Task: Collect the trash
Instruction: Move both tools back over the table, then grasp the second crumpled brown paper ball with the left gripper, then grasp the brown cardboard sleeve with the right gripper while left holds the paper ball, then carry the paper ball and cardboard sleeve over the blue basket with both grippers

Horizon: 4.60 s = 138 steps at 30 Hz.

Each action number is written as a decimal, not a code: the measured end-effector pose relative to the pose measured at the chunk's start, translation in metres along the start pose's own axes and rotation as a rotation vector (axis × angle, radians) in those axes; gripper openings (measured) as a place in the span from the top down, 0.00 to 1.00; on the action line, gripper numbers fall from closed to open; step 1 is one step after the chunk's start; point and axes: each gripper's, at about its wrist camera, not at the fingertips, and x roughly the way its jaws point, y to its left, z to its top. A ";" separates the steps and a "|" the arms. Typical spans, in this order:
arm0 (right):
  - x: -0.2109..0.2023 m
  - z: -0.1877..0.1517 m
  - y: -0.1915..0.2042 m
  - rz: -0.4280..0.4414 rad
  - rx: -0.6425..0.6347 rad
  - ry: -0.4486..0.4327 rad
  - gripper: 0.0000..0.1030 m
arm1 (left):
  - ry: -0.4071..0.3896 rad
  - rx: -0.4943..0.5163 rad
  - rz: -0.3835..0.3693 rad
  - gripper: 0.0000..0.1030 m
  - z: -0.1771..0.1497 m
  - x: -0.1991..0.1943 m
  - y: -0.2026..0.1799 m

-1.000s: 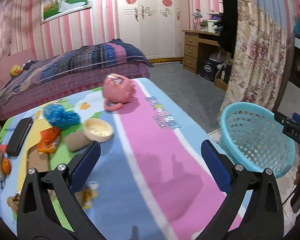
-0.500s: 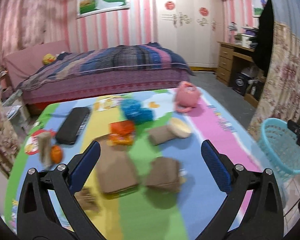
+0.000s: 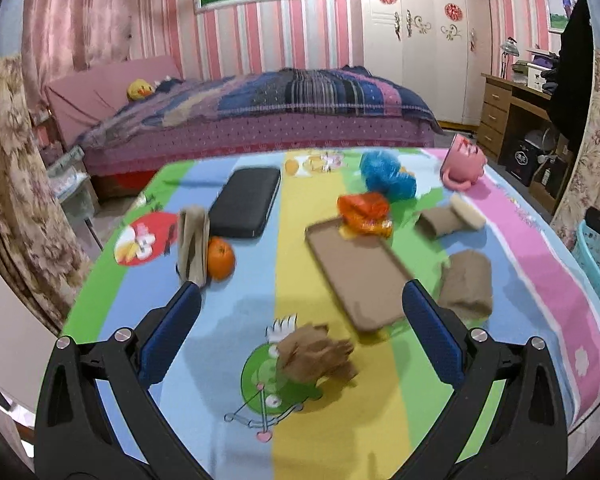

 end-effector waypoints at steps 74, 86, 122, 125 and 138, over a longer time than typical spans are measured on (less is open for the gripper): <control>0.058 -0.031 0.114 0.252 -0.126 0.232 0.45 | 0.078 -0.145 -0.053 0.52 -0.003 0.041 0.031; 0.046 -0.024 0.082 0.196 -0.130 0.179 0.45 | 0.064 -0.121 -0.065 0.52 0.001 0.034 0.013; 0.015 -0.008 0.030 0.164 -0.094 0.077 0.45 | 0.018 -0.086 -0.059 0.52 0.007 0.018 -0.024; 0.012 -0.007 0.024 0.149 -0.104 0.068 0.45 | 0.012 -0.076 -0.064 0.52 0.007 0.015 -0.032; -0.011 0.001 -0.013 0.136 -0.070 0.035 0.45 | 0.006 -0.067 -0.104 0.52 0.006 0.004 -0.063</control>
